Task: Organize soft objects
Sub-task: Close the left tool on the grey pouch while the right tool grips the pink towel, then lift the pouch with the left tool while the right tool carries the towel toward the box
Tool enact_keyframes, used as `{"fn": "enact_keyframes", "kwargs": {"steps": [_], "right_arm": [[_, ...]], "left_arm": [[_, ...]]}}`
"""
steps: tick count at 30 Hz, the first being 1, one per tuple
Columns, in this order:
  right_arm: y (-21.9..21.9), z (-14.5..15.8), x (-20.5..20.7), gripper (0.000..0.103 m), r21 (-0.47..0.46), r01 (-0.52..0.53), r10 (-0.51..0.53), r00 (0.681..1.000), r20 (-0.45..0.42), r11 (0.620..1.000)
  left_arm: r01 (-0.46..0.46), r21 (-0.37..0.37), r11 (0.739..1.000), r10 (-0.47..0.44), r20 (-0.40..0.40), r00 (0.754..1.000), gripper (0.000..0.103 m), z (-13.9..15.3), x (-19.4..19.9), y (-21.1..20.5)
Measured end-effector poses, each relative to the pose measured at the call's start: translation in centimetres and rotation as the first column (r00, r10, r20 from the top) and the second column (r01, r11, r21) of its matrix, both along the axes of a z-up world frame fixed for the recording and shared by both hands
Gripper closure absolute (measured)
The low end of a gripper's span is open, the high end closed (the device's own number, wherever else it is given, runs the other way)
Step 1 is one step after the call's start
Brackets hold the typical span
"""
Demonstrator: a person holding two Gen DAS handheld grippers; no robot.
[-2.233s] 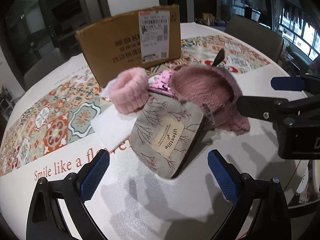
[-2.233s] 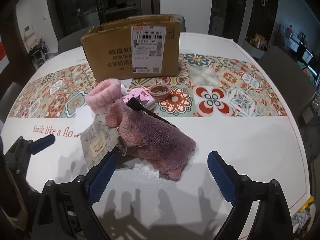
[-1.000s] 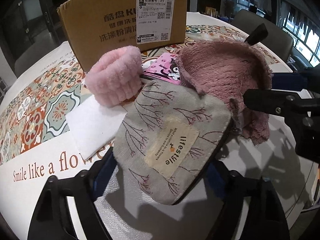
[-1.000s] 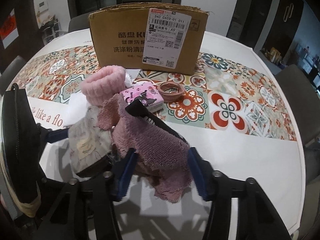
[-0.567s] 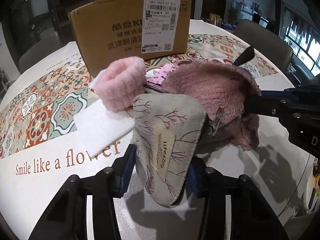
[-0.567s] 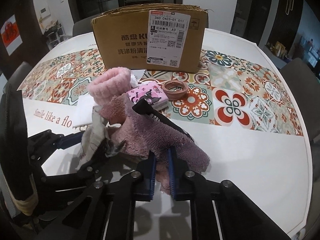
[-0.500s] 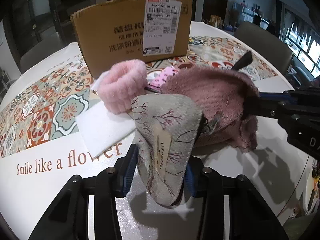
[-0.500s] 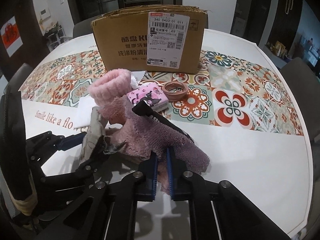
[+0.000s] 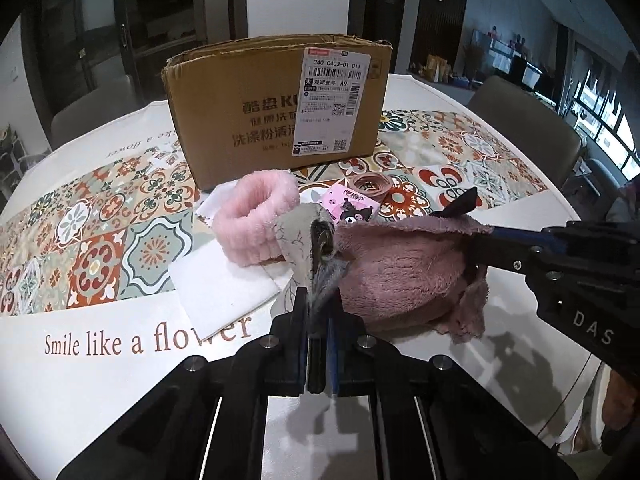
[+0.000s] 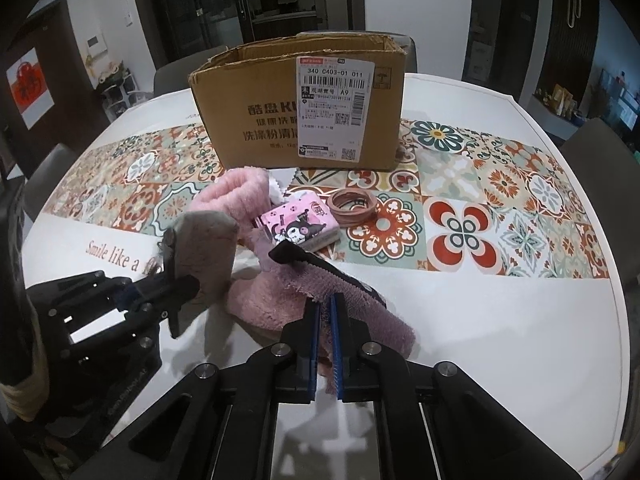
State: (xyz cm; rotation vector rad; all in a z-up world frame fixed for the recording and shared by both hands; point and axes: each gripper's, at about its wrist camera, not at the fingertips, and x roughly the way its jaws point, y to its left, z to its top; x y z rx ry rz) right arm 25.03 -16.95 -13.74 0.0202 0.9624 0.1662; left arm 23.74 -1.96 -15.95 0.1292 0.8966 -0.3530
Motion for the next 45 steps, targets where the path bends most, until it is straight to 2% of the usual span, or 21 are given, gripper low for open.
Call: {"fn": "enact_keyframes", "kwargs": {"steps": [7,25,32,45], "right_arm": [[-0.5,-0.4,0.2,0.098,0.019,0.022,-0.022,1.000,-0.009,1.000],[-0.1,4.4,-0.8,0.099,0.028,-0.021,0.017,0.992,0.121,0.999],[-0.3,3.8,-0.9,0.099,0.061,-0.028,0.022,0.995,0.094,0.998],[0.9,7.8,-1.3,0.099,0.108,-0.091,0.066,0.975,0.211,0.990]], "left_arm": [[-0.002,-0.002,1.000,0.002,0.009,1.000,0.095,0.1,-0.3,-0.2],[-0.005,-0.049,0.999,0.011,0.133,0.991,0.095,5.4,-0.8,-0.3],[-0.009,-0.053,0.999,0.015,0.129,0.992,0.095,5.3,-1.2,-0.2],[-0.042,-0.097,0.994,0.062,0.210,0.976,0.096,9.2,-1.6,0.9]]}}
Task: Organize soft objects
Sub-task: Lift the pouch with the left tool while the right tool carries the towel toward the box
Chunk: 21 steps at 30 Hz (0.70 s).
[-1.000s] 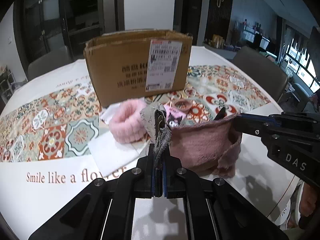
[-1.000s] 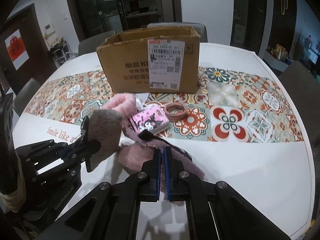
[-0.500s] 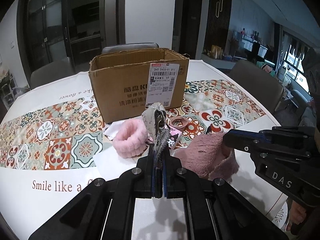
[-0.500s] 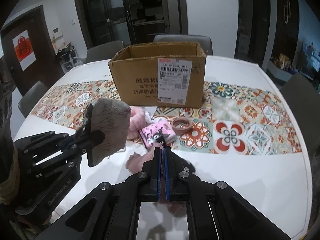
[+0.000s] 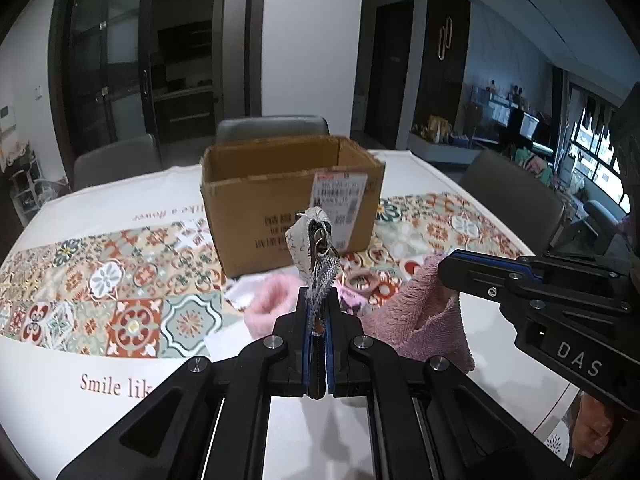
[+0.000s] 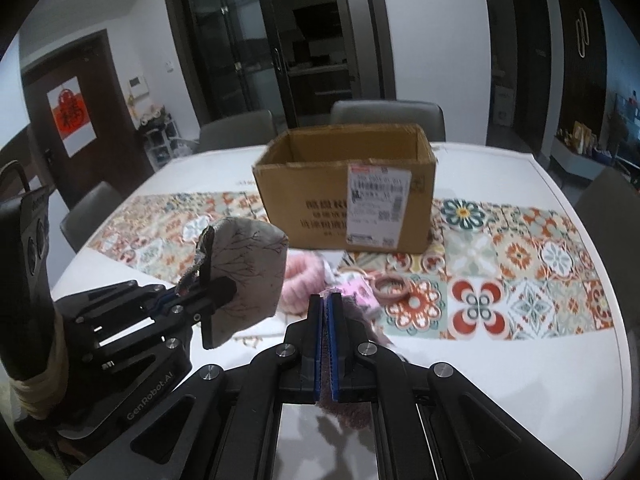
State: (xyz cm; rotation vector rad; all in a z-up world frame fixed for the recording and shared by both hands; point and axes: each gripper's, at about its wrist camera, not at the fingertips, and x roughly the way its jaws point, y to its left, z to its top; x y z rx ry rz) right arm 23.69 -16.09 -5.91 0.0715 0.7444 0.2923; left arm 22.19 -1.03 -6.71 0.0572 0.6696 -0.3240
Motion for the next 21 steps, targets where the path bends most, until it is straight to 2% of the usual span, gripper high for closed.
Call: {"fn": "enact_keyframes", "kwargs": {"steps": [21], "right_arm": [[0.2,5.9,1.8,0.099,0.033,0.004,-0.010,0.982,0.187,0.999]], "left_arm": [[-0.031,-0.035,0.999,0.035,0.140,0.990,0.096,5.3,2.0,1.0]]}}
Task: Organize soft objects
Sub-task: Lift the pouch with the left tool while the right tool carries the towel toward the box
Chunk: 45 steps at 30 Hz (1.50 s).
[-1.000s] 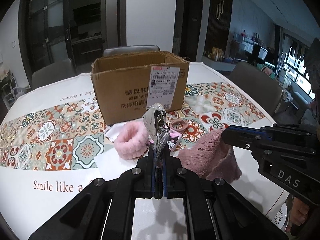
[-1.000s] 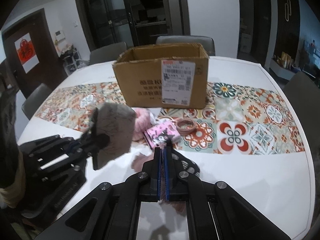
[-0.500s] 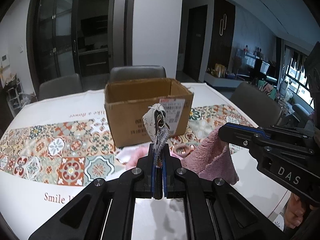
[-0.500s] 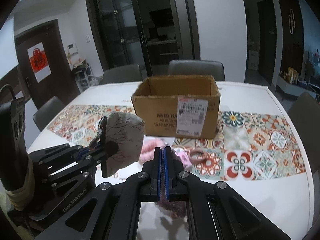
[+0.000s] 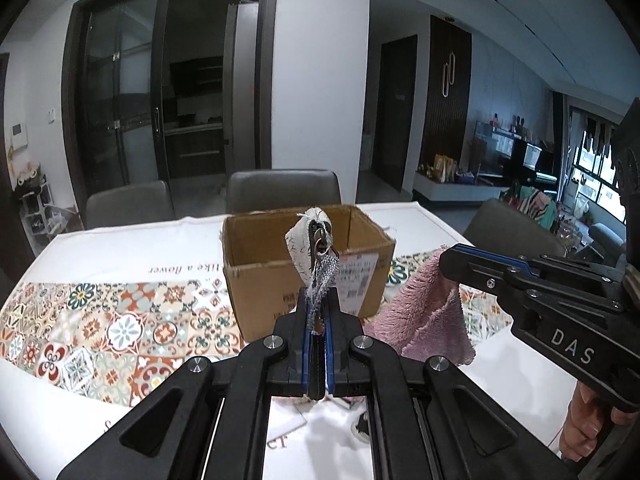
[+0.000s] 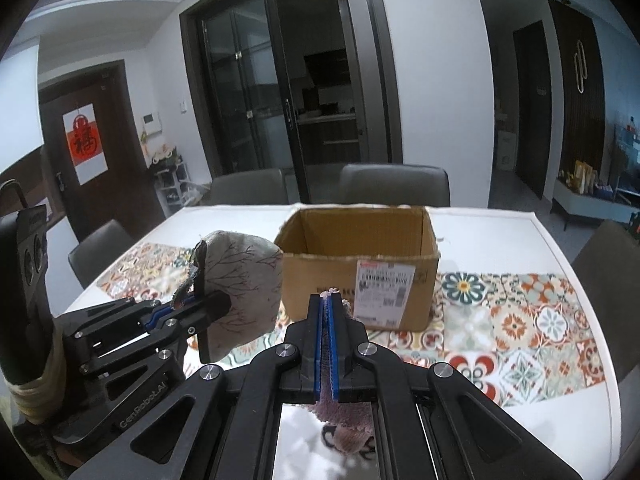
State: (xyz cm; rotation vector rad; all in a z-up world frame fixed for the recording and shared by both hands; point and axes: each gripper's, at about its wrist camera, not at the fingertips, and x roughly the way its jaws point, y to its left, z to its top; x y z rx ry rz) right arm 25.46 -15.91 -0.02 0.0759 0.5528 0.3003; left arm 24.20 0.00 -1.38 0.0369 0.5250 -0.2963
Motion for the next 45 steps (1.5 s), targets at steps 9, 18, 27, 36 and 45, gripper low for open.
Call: {"fn": "enact_keyframes", "kwargs": {"steps": [9,18,27,36,45], "right_arm": [[-0.2,2.0,1.8,0.099,0.006,0.017,-0.017,0.997,0.078,1.000],[-0.3,3.8,3.9,0.099,0.012,0.032,-0.033,0.990,0.137,0.999],[-0.3,5.9,6.3,0.099,-0.002,0.047,-0.046,0.979,0.200,0.999],[0.3,7.8,9.6,0.099,-0.032,0.046,-0.036,0.964,0.262,0.998],[0.5,7.3,13.1,0.099,-0.049,0.039,-0.025,0.967,0.252,0.998]], "left_arm": [[-0.010,-0.004,1.000,0.010,0.057,0.998,0.096,2.0,2.2,-0.1],[-0.016,0.004,1.000,0.016,0.102,0.995,0.096,3.5,4.5,-0.1],[-0.027,0.019,0.999,0.024,0.120,0.993,0.096,4.2,7.4,0.0],[-0.038,0.011,0.999,0.037,0.113,0.993,0.096,4.3,11.2,0.3],[-0.045,0.033,0.998,0.043,0.073,0.996,0.096,2.8,14.8,-0.1]]}}
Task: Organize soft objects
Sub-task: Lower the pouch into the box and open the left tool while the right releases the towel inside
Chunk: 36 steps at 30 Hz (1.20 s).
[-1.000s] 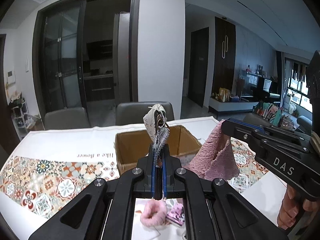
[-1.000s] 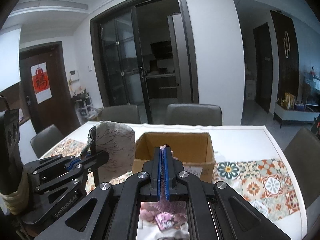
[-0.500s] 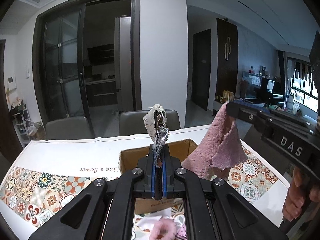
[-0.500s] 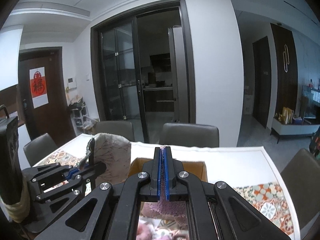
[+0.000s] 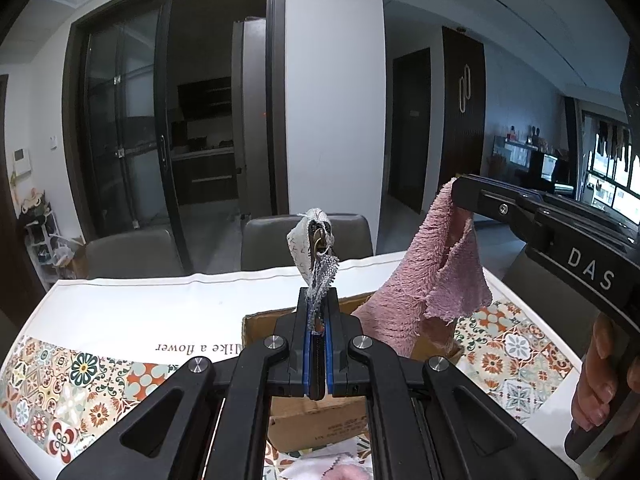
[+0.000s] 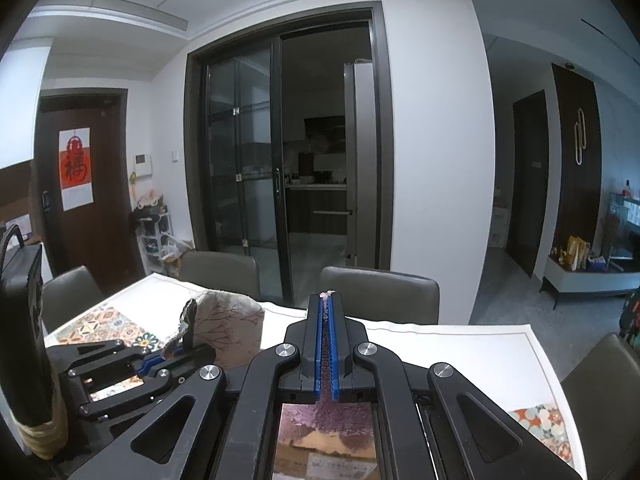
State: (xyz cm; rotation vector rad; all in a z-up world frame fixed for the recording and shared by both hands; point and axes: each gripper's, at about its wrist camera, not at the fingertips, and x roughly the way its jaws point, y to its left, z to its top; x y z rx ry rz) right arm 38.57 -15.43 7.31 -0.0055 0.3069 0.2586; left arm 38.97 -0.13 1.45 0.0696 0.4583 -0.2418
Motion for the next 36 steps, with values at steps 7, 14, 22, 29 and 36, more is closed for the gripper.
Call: {"fn": "enact_keyframes", "kwargs": {"steps": [7,14,22,29,36], "right_arm": [[-0.1,-2.7,3.4,0.099,-0.007,-0.008,0.007,0.997,-0.083,1.000],[-0.1,-6.0,6.2,0.099,-0.020,-0.009,0.006,0.982,-0.187,1.000],[-0.3,-10.2,9.0,0.099,-0.041,-0.019,0.005,0.949,-0.315,0.999],[-0.1,-12.9,10.0,0.099,-0.074,-0.030,-0.001,0.922,-0.388,0.997],[-0.1,-14.4,10.4,0.095,-0.094,-0.038,-0.005,0.905,-0.426,0.995]], "left_arm": [[0.002,0.008,1.000,-0.001,-0.079,0.997,0.096,-2.6,2.6,-0.5],[0.007,0.018,1.000,-0.004,-0.174,0.985,0.096,-5.8,5.1,-0.8],[0.018,0.059,0.998,-0.001,-0.269,0.963,0.096,-9.3,7.3,-1.5],[0.011,0.089,0.996,0.018,-0.316,0.949,0.092,-10.7,8.0,-1.7],[-0.004,0.061,0.998,0.022,-0.300,0.954,0.058,-10.4,7.5,-1.0]]}}
